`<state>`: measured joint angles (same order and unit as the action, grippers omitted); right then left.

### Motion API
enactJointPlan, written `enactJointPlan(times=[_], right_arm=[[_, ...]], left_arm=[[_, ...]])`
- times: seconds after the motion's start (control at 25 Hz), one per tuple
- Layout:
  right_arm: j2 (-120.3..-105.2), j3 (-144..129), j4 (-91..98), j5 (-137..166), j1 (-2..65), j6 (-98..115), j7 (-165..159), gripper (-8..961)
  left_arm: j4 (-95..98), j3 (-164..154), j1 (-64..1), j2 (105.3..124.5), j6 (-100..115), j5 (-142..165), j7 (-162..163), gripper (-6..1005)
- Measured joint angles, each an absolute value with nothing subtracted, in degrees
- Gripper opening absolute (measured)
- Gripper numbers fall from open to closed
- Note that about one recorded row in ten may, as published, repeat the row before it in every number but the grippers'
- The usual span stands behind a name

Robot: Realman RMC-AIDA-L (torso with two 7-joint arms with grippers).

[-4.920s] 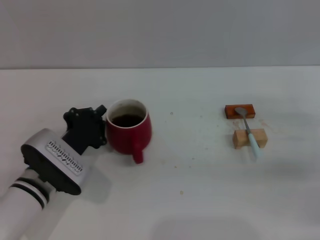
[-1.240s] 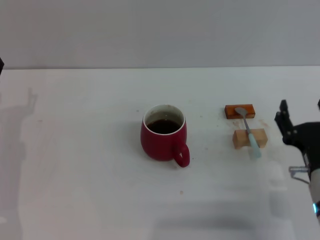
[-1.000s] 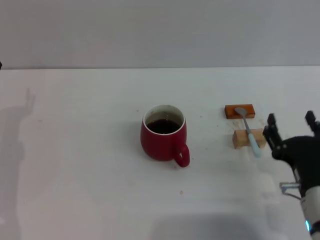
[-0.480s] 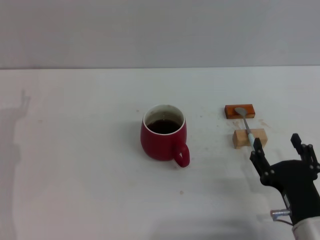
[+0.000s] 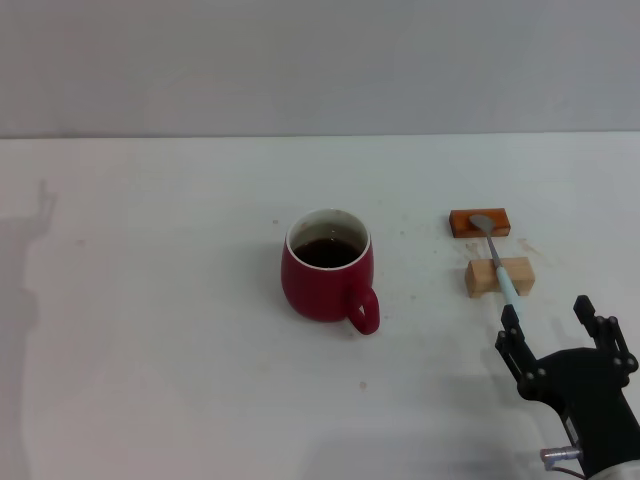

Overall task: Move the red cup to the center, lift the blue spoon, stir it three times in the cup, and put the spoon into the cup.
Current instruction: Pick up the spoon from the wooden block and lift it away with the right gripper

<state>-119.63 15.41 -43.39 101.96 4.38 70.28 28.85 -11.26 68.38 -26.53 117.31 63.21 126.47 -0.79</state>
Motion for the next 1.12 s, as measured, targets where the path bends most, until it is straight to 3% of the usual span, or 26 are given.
enactJointPlan(times=[1.12], right_arm=[[-119.36,15.7,-38.3,98.8,12.1,60.2,22.8,791]], left_arm=[[-11.5,68.4,-26.7,117.25,64.8,126.5,-0.7,842]])
